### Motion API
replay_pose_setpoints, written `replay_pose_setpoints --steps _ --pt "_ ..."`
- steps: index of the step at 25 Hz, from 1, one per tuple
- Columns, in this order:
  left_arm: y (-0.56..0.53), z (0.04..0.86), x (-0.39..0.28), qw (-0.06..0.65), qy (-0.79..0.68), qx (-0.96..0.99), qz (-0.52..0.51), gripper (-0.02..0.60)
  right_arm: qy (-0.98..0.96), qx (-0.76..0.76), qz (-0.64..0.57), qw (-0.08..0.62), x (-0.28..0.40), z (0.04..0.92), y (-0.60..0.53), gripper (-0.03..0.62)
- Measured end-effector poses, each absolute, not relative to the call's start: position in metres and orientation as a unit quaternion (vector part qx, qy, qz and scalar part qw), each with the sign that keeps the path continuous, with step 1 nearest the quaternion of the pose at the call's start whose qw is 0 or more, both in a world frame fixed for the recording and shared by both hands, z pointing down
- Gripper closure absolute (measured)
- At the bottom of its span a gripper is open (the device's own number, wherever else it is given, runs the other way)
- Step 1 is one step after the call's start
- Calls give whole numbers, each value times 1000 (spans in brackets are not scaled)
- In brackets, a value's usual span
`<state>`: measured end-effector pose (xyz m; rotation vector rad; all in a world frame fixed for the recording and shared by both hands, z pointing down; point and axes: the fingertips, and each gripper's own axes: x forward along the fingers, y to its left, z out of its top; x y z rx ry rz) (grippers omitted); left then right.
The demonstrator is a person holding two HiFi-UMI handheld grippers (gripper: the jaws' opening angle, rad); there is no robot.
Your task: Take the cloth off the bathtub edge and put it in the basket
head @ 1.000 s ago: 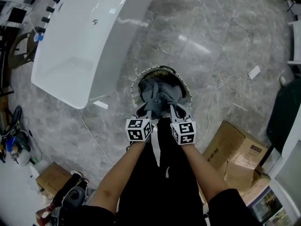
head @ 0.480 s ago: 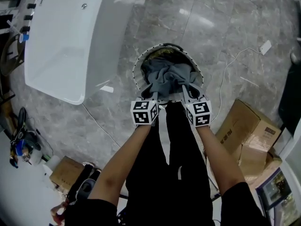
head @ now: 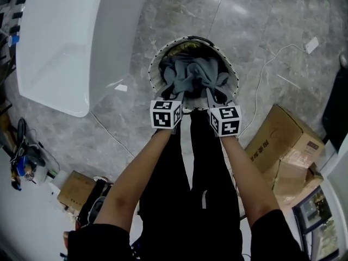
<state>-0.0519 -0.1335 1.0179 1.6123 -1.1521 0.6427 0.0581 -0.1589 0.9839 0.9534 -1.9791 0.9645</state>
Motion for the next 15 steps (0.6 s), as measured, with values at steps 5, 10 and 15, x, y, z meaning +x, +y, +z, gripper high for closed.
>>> replay_pose_setpoints --steps 5,10,15 --pt "-131 1023 -48 504 -451 685 270 393 -742 387 407 367 57 1003 -155 556" --pt "-136 1024 -46 506 -440 695 260 354 -741 384 410 369 61 1007 -155 459" --pt "-139 1031 -62 504 -457 685 259 351 -747 386 397 369 66 1006 -160 459"
